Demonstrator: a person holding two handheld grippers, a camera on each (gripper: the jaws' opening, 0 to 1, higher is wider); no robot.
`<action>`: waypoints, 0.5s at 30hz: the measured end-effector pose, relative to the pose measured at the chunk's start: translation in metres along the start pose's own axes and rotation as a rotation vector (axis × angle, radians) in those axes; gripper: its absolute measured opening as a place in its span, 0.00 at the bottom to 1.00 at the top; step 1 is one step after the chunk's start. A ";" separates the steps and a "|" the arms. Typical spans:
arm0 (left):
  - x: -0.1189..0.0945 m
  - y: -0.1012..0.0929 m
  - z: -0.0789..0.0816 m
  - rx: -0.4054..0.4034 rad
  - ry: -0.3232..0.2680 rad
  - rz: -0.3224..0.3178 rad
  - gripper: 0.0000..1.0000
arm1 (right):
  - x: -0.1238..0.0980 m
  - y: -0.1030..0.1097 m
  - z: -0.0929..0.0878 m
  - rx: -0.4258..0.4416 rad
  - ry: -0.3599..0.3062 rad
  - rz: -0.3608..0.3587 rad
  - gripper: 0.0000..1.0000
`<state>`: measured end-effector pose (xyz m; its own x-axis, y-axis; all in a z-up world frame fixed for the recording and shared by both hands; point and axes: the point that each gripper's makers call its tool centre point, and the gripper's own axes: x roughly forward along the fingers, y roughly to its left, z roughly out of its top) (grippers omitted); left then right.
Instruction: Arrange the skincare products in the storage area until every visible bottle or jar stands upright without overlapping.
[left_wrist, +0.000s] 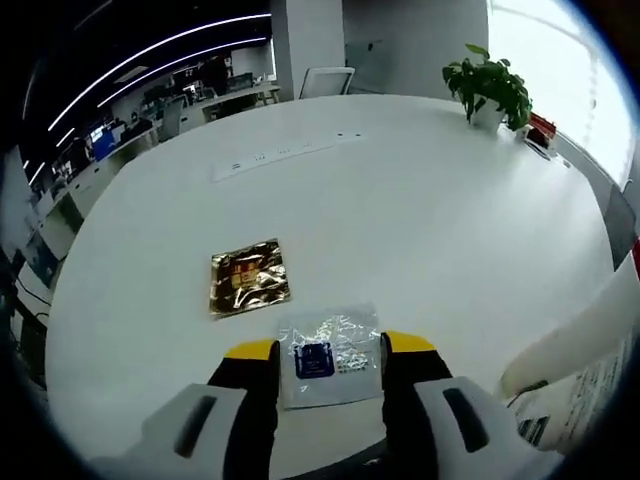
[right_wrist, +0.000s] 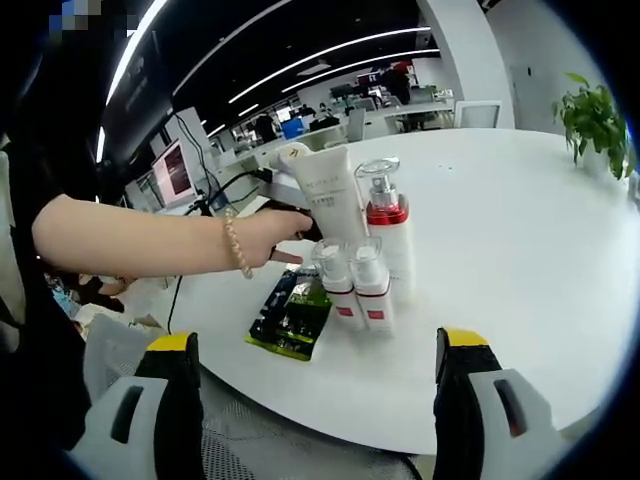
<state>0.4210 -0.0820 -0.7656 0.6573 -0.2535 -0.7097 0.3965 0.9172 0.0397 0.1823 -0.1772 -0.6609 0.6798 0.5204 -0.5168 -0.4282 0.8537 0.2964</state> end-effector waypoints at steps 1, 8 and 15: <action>-0.001 0.000 0.000 0.001 -0.002 0.002 0.38 | 0.000 0.000 0.000 0.000 0.000 0.000 0.97; -0.006 0.004 -0.001 0.004 -0.020 0.007 0.38 | 0.000 0.002 0.002 -0.005 -0.003 0.003 0.97; -0.027 0.004 -0.004 -0.015 -0.050 0.001 0.38 | 0.000 0.002 0.003 -0.008 -0.012 0.007 0.97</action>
<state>0.4027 -0.0703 -0.7490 0.6886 -0.2674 -0.6740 0.3865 0.9218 0.0291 0.1832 -0.1752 -0.6577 0.6840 0.5265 -0.5049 -0.4378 0.8499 0.2932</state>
